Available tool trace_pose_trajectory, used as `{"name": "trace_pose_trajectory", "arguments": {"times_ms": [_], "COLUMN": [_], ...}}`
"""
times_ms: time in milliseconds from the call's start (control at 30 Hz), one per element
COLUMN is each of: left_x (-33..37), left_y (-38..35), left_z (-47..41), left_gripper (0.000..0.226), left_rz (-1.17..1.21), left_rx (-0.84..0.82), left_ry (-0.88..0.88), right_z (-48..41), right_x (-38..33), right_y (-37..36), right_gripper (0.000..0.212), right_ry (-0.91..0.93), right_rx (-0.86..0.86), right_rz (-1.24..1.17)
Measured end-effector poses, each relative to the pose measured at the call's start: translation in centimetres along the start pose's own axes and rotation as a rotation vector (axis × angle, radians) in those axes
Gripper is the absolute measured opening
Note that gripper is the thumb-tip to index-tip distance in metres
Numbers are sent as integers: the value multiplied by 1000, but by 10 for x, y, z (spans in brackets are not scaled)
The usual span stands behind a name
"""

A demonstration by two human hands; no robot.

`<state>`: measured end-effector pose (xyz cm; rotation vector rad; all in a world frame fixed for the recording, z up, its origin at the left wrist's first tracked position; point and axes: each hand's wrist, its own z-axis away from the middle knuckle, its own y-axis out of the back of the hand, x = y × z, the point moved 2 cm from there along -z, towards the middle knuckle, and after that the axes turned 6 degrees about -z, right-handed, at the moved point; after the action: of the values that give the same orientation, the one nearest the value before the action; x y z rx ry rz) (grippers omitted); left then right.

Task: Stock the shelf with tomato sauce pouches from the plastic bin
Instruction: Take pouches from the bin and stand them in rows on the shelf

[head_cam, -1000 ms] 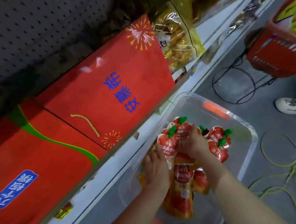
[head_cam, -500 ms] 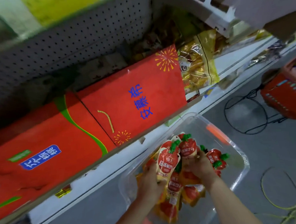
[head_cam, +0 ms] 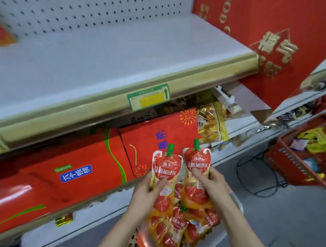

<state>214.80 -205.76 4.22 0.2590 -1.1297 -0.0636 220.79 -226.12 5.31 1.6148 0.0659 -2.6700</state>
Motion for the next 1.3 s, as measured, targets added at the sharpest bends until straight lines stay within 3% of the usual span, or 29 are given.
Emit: {"name": "trace_pose_trajectory", "arguments": {"times_ms": [133, 433, 667, 967, 1300], "left_x": [57, 147, 189, 175, 117], "left_y": [32, 118, 224, 411, 545], "left_z": [27, 76, 108, 138, 146], "left_gripper": [18, 17, 18, 8, 13], "left_rz": [25, 152, 227, 274, 263], "left_rx": [86, 246, 392, 663, 749], "left_ry": [-191, -485, -645, -681, -649], "right_z": [26, 63, 87, 123, 135], "right_x": [-66, -179, -239, -277, -288], "right_y": [-17, -87, -193, -373, -530], "right_gripper": [12, 12, 6, 9, 5], "right_ry": [184, 549, 694, 770, 748], "right_rx": [-64, -204, -325, -449, -518], "right_rz": [-46, -60, -75, -100, 107]}}
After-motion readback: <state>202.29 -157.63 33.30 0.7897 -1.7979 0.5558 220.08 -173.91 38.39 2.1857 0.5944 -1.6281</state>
